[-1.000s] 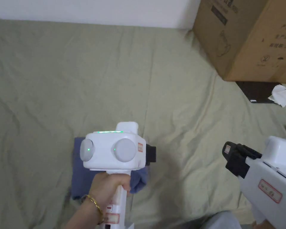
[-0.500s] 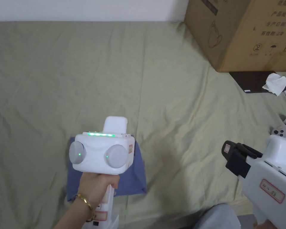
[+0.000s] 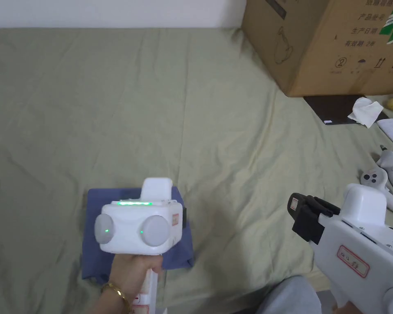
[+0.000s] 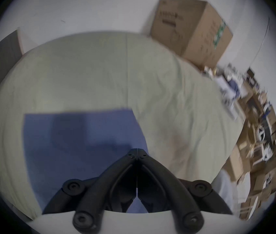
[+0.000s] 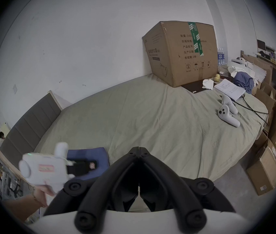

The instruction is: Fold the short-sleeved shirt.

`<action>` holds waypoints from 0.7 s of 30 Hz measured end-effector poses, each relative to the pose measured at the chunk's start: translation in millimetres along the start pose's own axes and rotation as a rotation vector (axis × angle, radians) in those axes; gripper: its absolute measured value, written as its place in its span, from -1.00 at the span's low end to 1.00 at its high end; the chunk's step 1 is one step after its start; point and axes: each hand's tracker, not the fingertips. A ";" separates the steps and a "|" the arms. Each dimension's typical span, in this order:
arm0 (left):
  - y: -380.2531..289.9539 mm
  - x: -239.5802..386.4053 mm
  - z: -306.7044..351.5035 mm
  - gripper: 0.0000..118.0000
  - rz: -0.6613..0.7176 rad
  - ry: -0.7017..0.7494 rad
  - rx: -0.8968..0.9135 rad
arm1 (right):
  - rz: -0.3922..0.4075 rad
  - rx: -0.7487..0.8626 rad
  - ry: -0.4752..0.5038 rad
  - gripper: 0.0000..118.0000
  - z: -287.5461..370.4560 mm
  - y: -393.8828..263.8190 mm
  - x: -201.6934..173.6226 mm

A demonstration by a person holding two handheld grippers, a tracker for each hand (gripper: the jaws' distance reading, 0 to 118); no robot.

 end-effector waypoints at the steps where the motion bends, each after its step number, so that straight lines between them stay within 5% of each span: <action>1: 5.1 -5.4 15.4 -1.00 0.009 0.003 0.056 | 0.011 0.002 0.003 -1.00 -0.6 1.0 -3.7; 9: 1.0 -41.8 132.3 -1.00 -0.071 0.278 0.508 | 0.143 0.023 0.111 -1.00 -27.5 1.9 -71.3; 15: -9.8 -72.3 170.4 -1.00 0.004 0.319 0.548 | 0.206 -0.011 0.217 -1.00 -84.2 -21.1 -140.0; 21: -24.1 -97.7 179.0 -1.00 0.069 0.367 0.518 | 0.255 -0.235 0.192 -1.00 -164.2 -72.0 -174.1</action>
